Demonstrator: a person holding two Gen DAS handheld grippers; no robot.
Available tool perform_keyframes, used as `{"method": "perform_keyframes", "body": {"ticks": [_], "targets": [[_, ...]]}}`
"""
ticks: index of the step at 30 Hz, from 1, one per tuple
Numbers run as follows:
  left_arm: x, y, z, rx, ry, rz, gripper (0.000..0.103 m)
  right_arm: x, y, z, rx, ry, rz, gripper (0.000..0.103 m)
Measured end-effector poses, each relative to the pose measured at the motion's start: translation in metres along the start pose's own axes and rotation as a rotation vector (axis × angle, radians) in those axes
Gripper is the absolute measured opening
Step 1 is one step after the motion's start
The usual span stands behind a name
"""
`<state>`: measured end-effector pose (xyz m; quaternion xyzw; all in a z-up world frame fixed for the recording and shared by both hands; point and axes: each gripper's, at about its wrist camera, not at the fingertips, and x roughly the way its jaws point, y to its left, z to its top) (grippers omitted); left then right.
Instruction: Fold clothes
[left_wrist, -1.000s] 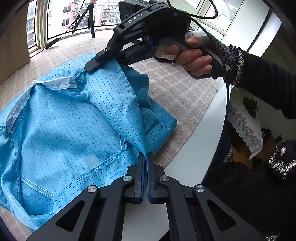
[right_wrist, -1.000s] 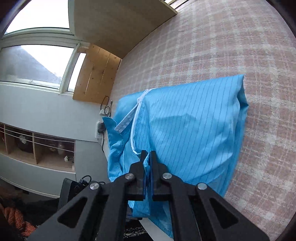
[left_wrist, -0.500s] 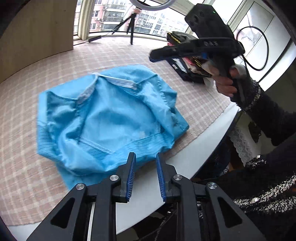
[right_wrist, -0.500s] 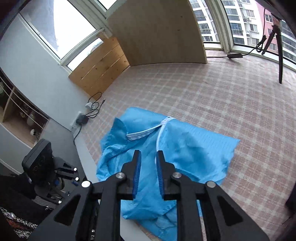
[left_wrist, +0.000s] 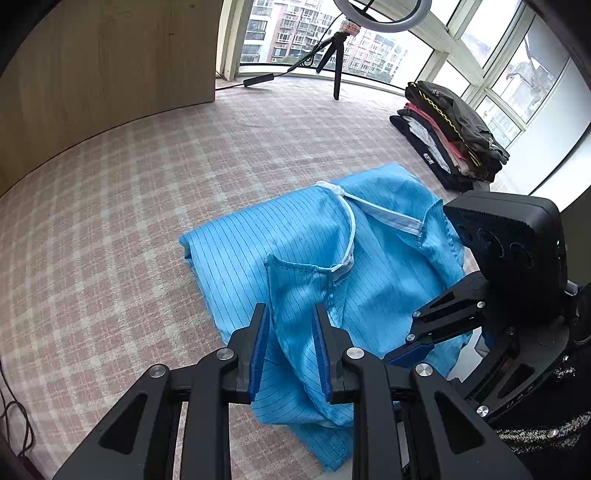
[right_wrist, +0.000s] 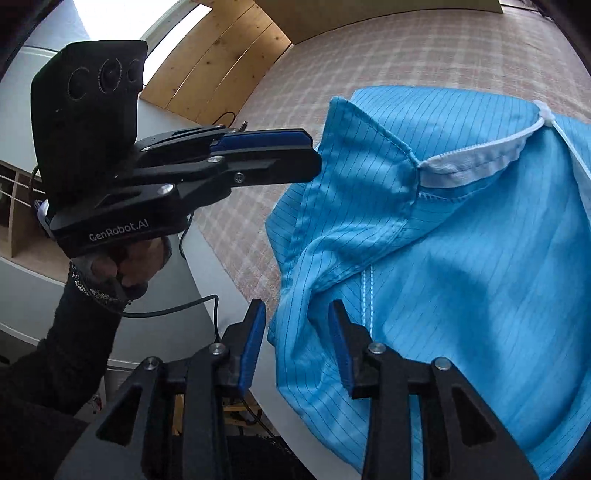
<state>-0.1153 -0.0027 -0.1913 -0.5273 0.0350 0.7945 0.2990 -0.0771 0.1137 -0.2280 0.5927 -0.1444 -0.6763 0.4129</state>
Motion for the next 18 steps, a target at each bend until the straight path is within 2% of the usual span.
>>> {"method": "perform_keyframes", "body": {"ticks": [4, 5, 6, 9, 11, 13, 15, 18], "targets": [[0.011, 0.009, 0.002, -0.002, 0.020, -0.034, 0.021, 0.007, -0.006, 0.001, 0.020, -0.034, -0.023, 0.035], [0.013, 0.011, 0.002, -0.001, 0.026, -0.044, 0.021, 0.009, -0.007, -0.002, 0.027, -0.037, -0.018, 0.022], [0.013, 0.012, 0.002, 0.000, 0.028, -0.051, 0.021, 0.011, -0.008, -0.005, 0.033, -0.040, -0.013, 0.004], [0.009, 0.014, 0.003, 0.001, 0.012, -0.073, 0.010, 0.002, 0.003, -0.023, -0.017, -0.129, -0.015, 0.004], [0.001, 0.016, 0.004, -0.013, -0.013, -0.124, 0.009, -0.008, 0.017, -0.037, -0.085, -0.202, -0.026, 0.003], [-0.006, 0.022, 0.006, -0.038, -0.041, -0.181, 0.009, -0.015, 0.032, -0.049, -0.159, -0.261, -0.079, 0.003], [-0.004, 0.028, 0.007, -0.059, -0.053, -0.186, 0.008, -0.019, 0.042, -0.060, -0.233, -0.316, -0.130, 0.003], [0.016, 0.044, 0.007, -0.123, -0.015, -0.210, 0.005, -0.014, 0.045, -0.070, -0.317, -0.364, -0.208, 0.003]]}}
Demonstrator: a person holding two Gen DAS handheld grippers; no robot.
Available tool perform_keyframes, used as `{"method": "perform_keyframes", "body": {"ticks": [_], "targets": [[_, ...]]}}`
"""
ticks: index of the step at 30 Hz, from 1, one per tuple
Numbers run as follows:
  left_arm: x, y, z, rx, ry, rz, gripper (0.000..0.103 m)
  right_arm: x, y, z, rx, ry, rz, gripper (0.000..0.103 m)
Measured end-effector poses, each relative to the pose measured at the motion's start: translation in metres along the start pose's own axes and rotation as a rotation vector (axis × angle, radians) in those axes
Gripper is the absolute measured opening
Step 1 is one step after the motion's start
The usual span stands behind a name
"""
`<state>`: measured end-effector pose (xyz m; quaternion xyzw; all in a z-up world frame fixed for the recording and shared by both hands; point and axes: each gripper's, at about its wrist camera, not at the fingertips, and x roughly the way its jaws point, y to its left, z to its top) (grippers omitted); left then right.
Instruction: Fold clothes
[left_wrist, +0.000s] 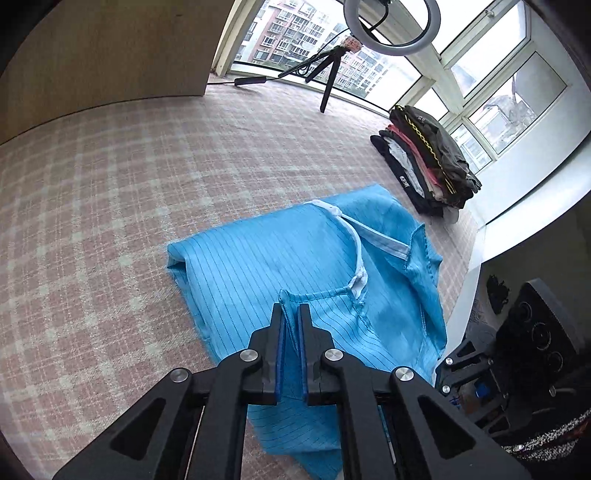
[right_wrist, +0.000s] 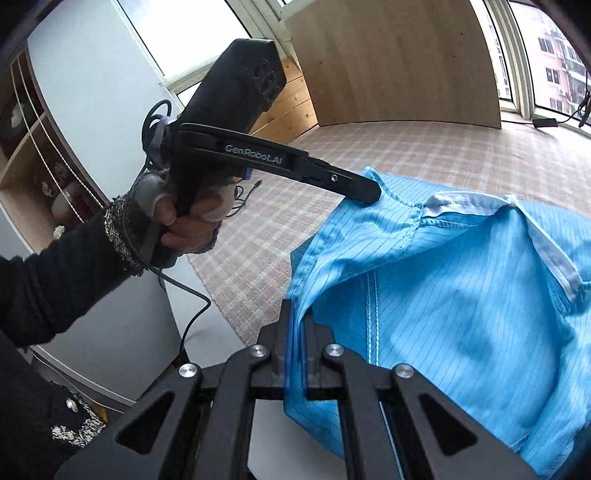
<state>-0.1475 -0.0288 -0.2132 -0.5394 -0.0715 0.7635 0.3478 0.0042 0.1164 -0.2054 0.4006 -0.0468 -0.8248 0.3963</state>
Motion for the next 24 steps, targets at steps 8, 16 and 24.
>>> {"method": "perform_keyframes", "body": {"ticks": [8, 16, 24], "targets": [[0.017, 0.002, -0.008, 0.026, 0.043, 0.046, 0.004, 0.019, 0.007, -0.020, -0.151, 0.212, -0.047, 0.009], [0.010, -0.003, -0.004, 0.050, 0.024, 0.054, 0.004, 0.001, -0.045, 0.008, 0.236, 0.144, 0.054, 0.035], [0.020, -0.001, -0.002, 0.070, 0.047, 0.065, 0.004, 0.049, -0.050, 0.005, 0.308, 0.229, 0.132, 0.004]]}}
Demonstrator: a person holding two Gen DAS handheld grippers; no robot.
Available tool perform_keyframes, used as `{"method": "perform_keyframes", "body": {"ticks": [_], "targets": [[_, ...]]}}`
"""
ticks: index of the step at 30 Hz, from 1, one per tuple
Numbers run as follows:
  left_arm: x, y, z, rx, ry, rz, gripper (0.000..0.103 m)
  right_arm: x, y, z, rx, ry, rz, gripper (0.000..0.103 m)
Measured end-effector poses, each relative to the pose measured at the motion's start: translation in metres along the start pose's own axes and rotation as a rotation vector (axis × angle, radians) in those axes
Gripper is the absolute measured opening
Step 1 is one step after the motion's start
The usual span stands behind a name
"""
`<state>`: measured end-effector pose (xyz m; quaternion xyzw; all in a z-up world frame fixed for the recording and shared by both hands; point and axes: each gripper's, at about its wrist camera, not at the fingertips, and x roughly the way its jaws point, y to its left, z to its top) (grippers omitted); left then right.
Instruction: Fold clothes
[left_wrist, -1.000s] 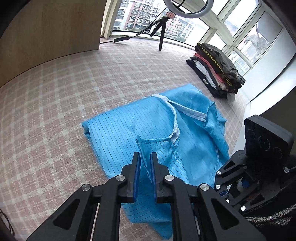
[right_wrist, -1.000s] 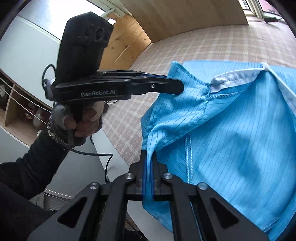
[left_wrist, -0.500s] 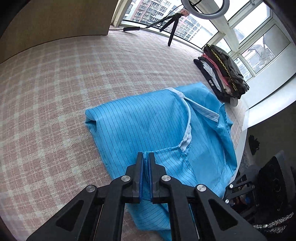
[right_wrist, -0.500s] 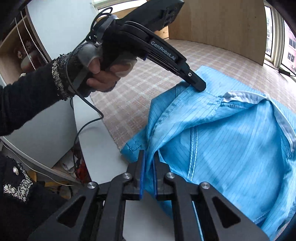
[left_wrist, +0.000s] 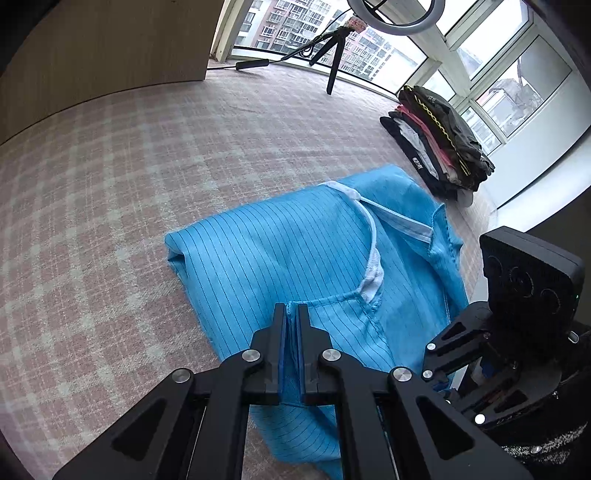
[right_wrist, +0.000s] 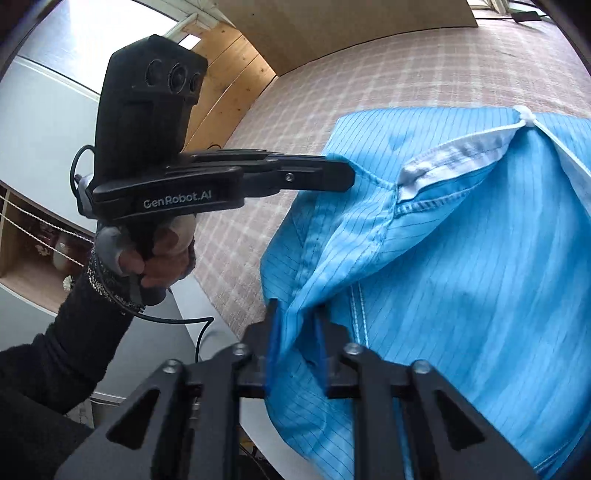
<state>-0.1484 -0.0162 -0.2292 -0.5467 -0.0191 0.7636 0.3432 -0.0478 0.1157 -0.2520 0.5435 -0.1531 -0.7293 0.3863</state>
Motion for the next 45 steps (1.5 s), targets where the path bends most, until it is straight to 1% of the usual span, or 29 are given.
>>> {"method": "perform_keyframes", "body": {"ticks": [3, 5, 6, 8, 10, 13, 17, 19, 20, 21, 22, 23, 24, 26, 29, 32, 36, 37, 40, 45], "targets": [[-0.002, 0.001, -0.001, -0.003, 0.005, 0.005, 0.005, -0.010, 0.008, -0.011, -0.031, 0.050, 0.028, 0.007], [-0.012, 0.000, -0.003, 0.005, -0.010, 0.011, 0.004, -0.034, 0.011, -0.016, -0.035, 0.059, 0.046, 0.007], [-0.019, -0.002, -0.003, 0.016, -0.016, 0.017, 0.004, -0.049, 0.011, -0.014, -0.036, 0.040, 0.053, 0.007], [-0.031, -0.007, 0.002, 0.052, -0.030, 0.037, 0.004, -0.083, 0.009, -0.006, -0.081, -0.033, 0.018, 0.007], [-0.037, -0.010, 0.015, 0.068, -0.038, 0.050, 0.004, -0.113, 0.007, 0.011, -0.169, -0.086, -0.122, 0.007], [-0.030, -0.015, 0.037, 0.080, -0.036, 0.044, 0.004, -0.136, -0.014, 0.049, -0.245, -0.092, -0.209, 0.007], [0.000, -0.029, 0.054, 0.099, 0.007, 0.041, 0.004, -0.119, -0.034, 0.088, -0.402, 0.019, -0.348, 0.008], [0.014, -0.036, 0.059, 0.113, 0.031, 0.034, 0.004, -0.112, -0.047, 0.101, -0.434, 0.083, -0.316, 0.008], [0.018, -0.039, 0.061, 0.120, 0.042, 0.036, 0.004, -0.108, -0.049, 0.107, -0.449, 0.113, -0.308, 0.012], [0.022, -0.040, 0.062, 0.128, 0.052, 0.039, 0.004, -0.104, -0.051, 0.113, -0.466, 0.143, -0.300, 0.023], [0.025, -0.042, 0.062, 0.135, 0.061, 0.041, 0.004, -0.097, -0.054, 0.117, -0.488, 0.171, -0.299, 0.029], [0.028, -0.042, 0.063, 0.139, 0.070, 0.042, 0.004, -0.091, -0.056, 0.120, -0.511, 0.192, -0.300, 0.041], [0.031, -0.041, 0.063, 0.136, 0.078, 0.044, 0.004, -0.086, -0.059, 0.125, -0.530, 0.208, -0.299, 0.043], [0.035, -0.038, 0.064, 0.122, 0.092, 0.045, 0.004, -0.077, -0.068, 0.135, -0.537, 0.235, -0.277, 0.043], [0.037, -0.039, 0.066, 0.113, 0.101, 0.044, 0.004, -0.064, -0.084, 0.150, -0.521, 0.294, -0.192, 0.042], [0.037, -0.043, 0.067, 0.125, 0.111, 0.033, 0.004, -0.053, -0.092, 0.156, -0.555, 0.365, -0.141, 0.043], [0.041, -0.047, 0.067, 0.140, 0.134, 0.035, 0.004, -0.046, -0.096, 0.158, -0.592, 0.417, -0.086, 0.043], [0.042, -0.046, 0.067, 0.141, 0.138, 0.040, 0.008, -0.044, -0.097, 0.158, -0.594, 0.427, -0.079, 0.043], [0.046, -0.044, 0.067, 0.134, 0.149, 0.039, 0.008, -0.041, -0.101, 0.158, -0.598, 0.456, -0.057, 0.043], [0.048, -0.040, 0.068, 0.127, 0.158, 0.048, 0.008, -0.047, -0.103, 0.159, -0.601, 0.451, -0.021, 0.042]]}}
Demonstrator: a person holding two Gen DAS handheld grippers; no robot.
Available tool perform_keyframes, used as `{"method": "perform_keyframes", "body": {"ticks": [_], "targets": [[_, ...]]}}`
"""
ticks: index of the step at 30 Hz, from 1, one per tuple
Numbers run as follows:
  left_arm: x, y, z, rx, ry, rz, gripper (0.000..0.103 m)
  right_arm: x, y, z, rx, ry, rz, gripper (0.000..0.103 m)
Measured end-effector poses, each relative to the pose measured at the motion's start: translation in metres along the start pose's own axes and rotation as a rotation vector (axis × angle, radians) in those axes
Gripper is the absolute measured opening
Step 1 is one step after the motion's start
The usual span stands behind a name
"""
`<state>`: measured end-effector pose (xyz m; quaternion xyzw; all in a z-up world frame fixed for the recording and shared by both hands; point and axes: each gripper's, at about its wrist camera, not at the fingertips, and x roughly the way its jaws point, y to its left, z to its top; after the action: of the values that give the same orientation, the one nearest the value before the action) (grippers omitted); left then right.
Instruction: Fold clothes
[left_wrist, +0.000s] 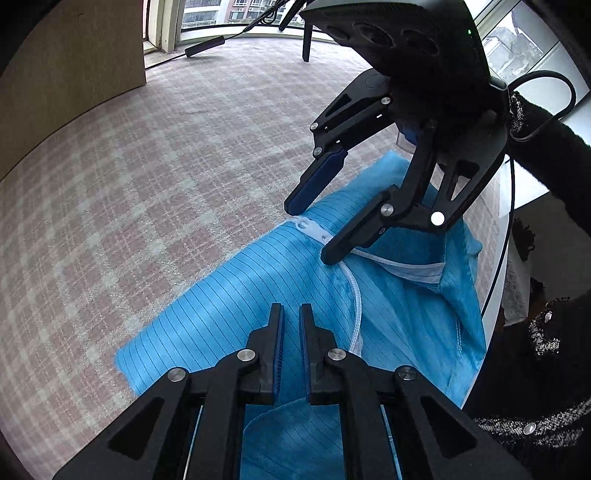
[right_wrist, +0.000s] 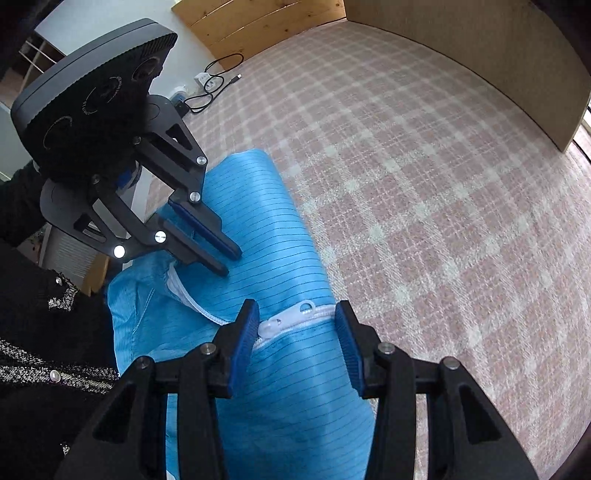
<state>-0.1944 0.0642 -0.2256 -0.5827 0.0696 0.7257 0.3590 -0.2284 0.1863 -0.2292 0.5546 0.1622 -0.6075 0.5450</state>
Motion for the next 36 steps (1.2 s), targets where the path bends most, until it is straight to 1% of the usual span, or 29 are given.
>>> {"method": "perform_keyframes", "body": {"ticks": [6, 8, 9, 10, 13, 14, 15, 16, 18, 21, 25, 26, 27, 29, 31, 32, 34, 36], "targets": [[0.004, 0.005, 0.002, -0.004, 0.017, 0.008, 0.008, -0.006, 0.010, -0.001, -0.066, -0.003, -0.018, 0.040], [0.005, 0.006, 0.001, -0.008, 0.022, 0.012, 0.008, -0.008, 0.013, 0.000, -0.079, -0.006, -0.018, 0.037], [0.006, 0.007, 0.001, -0.009, 0.023, 0.013, 0.008, -0.009, 0.016, -0.001, -0.085, -0.004, -0.016, 0.032], [0.006, 0.007, 0.001, -0.009, 0.023, 0.014, 0.008, -0.010, 0.018, -0.001, -0.090, -0.002, -0.013, 0.029], [0.005, 0.007, 0.001, -0.005, 0.023, 0.016, 0.008, -0.013, 0.022, 0.000, -0.110, -0.003, -0.029, 0.025], [0.005, 0.007, 0.001, -0.004, 0.023, 0.017, 0.008, -0.015, 0.023, 0.001, -0.115, -0.008, -0.033, 0.022], [0.005, 0.006, 0.001, -0.003, 0.023, 0.018, 0.008, -0.017, 0.024, 0.001, -0.120, -0.014, -0.036, 0.007], [0.005, 0.006, 0.001, -0.003, 0.022, 0.016, 0.008, -0.018, 0.027, 0.001, -0.120, -0.015, -0.025, 0.004], [0.004, 0.006, 0.001, 0.000, 0.020, 0.012, 0.008, -0.020, 0.026, 0.001, -0.111, 0.006, 0.012, 0.005], [0.004, 0.004, 0.003, 0.013, 0.023, 0.018, 0.008, -0.025, 0.020, 0.002, -0.091, 0.020, -0.014, 0.006], [0.003, 0.004, 0.005, 0.019, 0.026, 0.023, 0.009, -0.031, 0.010, 0.005, -0.061, 0.027, -0.006, 0.007], [0.002, 0.005, 0.005, 0.015, 0.025, 0.023, 0.009, -0.031, 0.010, 0.006, -0.062, 0.033, -0.005, 0.010], [0.001, 0.006, 0.005, 0.012, 0.024, 0.022, 0.009, -0.031, 0.010, 0.007, -0.063, 0.040, 0.000, 0.015], [-0.002, 0.007, 0.004, 0.008, 0.016, 0.026, 0.009, -0.030, 0.010, 0.012, -0.063, 0.056, 0.012, 0.017], [-0.005, 0.009, 0.004, 0.002, 0.008, 0.027, 0.009, -0.032, 0.010, 0.017, -0.062, 0.062, 0.030, 0.029], [-0.006, 0.010, 0.003, -0.002, 0.006, 0.029, 0.009, -0.034, 0.009, 0.020, -0.064, 0.063, 0.038, 0.038], [-0.007, 0.011, 0.002, -0.008, 0.002, 0.031, 0.009, -0.034, 0.010, 0.025, -0.075, 0.080, 0.052, 0.039], [-0.006, 0.012, 0.001, -0.013, 0.002, 0.029, 0.009, -0.030, 0.012, 0.030, -0.105, 0.103, 0.040, 0.039]]}}
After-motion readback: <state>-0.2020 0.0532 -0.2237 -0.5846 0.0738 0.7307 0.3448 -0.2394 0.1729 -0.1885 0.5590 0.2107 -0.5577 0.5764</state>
